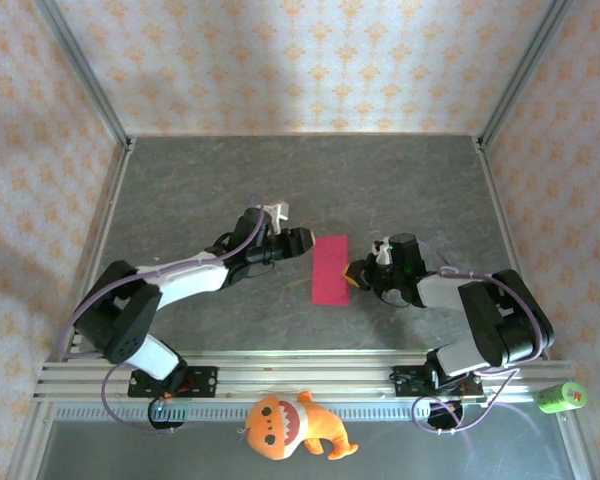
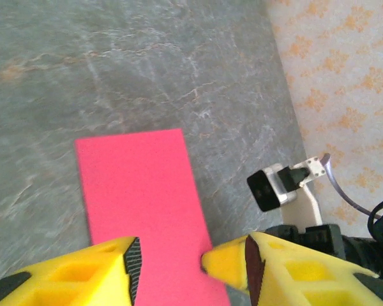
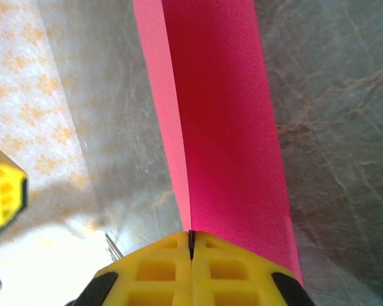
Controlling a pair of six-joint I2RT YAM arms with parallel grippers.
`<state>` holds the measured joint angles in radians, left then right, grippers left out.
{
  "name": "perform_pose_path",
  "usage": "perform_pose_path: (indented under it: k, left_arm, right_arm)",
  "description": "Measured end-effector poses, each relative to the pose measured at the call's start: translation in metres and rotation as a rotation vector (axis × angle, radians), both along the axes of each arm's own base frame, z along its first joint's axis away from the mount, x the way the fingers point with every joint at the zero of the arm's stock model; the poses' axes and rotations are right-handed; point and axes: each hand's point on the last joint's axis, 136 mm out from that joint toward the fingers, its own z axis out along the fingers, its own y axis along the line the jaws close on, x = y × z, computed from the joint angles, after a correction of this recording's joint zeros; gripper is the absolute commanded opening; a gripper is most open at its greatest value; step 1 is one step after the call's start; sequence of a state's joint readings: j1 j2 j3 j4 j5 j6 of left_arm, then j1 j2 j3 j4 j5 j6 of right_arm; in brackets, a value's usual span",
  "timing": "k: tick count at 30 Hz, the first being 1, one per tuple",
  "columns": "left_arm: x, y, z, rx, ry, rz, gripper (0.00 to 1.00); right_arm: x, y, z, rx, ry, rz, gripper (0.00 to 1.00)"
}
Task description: Fold a paper plane with a square sheet of paper (pick it up from the middle)
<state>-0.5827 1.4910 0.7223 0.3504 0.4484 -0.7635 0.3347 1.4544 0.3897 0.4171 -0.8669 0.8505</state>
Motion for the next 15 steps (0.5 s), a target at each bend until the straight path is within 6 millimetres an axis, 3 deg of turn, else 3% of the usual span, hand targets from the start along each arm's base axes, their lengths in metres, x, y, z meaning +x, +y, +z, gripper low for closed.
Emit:
perform_pose_path:
  k: [7, 15]
  left_arm:
    - [-0.023, 0.038, 0.023, -0.033, -0.103, 0.112, 0.49]
    - [-0.032, 0.044, 0.033, -0.027, -0.176, 0.112, 0.48]
  right_arm:
    - [0.000, 0.015, 0.002, 0.023, 0.015, -0.006, 0.02]
    - [0.015, 0.023, 0.009, 0.009, -0.011, 0.026, 0.10]
